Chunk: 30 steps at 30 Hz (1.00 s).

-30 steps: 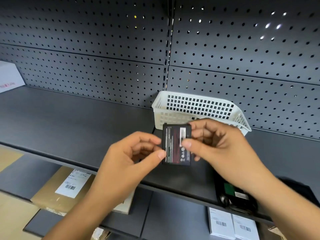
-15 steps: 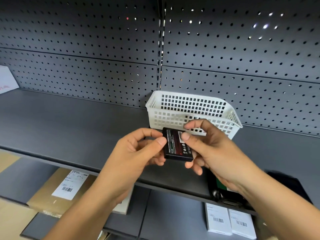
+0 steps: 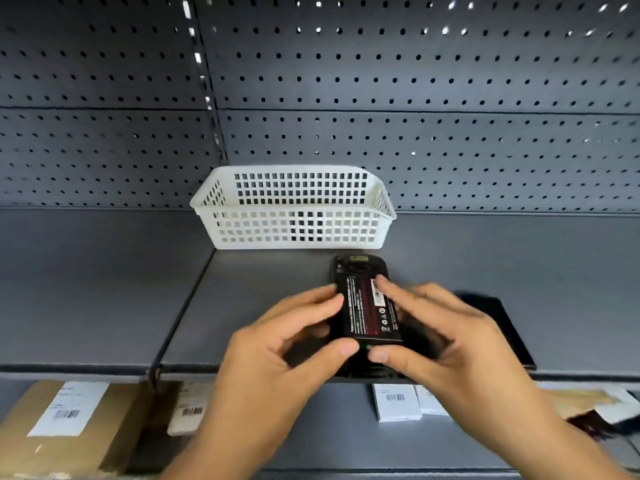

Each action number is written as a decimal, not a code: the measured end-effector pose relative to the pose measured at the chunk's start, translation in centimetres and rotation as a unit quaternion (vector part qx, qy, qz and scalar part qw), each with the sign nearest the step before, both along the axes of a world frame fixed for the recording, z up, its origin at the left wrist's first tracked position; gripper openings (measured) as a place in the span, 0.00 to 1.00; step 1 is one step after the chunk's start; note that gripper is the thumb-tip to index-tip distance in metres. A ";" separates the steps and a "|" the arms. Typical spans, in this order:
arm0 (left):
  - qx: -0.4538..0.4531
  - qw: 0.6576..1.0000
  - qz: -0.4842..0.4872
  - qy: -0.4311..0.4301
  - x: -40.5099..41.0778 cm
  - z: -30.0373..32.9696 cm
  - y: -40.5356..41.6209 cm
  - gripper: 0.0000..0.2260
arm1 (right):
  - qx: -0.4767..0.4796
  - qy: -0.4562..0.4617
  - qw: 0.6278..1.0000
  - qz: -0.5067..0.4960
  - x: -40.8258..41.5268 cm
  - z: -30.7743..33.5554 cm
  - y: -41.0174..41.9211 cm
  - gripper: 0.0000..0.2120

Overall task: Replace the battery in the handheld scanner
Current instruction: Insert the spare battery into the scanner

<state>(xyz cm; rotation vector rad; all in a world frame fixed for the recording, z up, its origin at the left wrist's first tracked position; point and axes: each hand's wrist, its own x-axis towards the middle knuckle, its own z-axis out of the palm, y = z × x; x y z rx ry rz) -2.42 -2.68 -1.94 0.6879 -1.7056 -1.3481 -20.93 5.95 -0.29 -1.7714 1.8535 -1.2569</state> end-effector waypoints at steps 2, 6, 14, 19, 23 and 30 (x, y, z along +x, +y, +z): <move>-0.036 0.999 0.017 -0.019 -0.2 -0.4 0.3 0.18 | -0.004 -0.026 1.000 -0.006 -0.1 -0.6 0.3 0.28; -0.108 0.989 0.054 -0.082 -0.4 -0.6 0.7 0.19 | -0.009 -0.037 0.999 -0.012 -0.3 -1.2 0.6 0.23; -0.169 0.970 0.048 -0.165 -0.2 -0.3 0.4 0.19 | 0.005 0.011 1.000 -0.012 -0.4 -1.3 0.9 0.20; -0.165 0.967 0.046 -0.191 -0.2 0.2 0.0 0.16 | 0.033 0.019 0.999 -0.018 -0.4 -1.0 0.7 0.18; -0.142 0.969 0.034 -0.197 -0.3 0.6 -0.4 0.14 | 0.057 0.021 0.998 -0.025 -0.4 -0.6 0.4 0.19; -0.060 0.980 -0.001 -0.192 -0.5 1.1 -1.5 0.14 | 0.086 0.010 0.996 -0.035 -0.5 -0.2 -0.2 0.19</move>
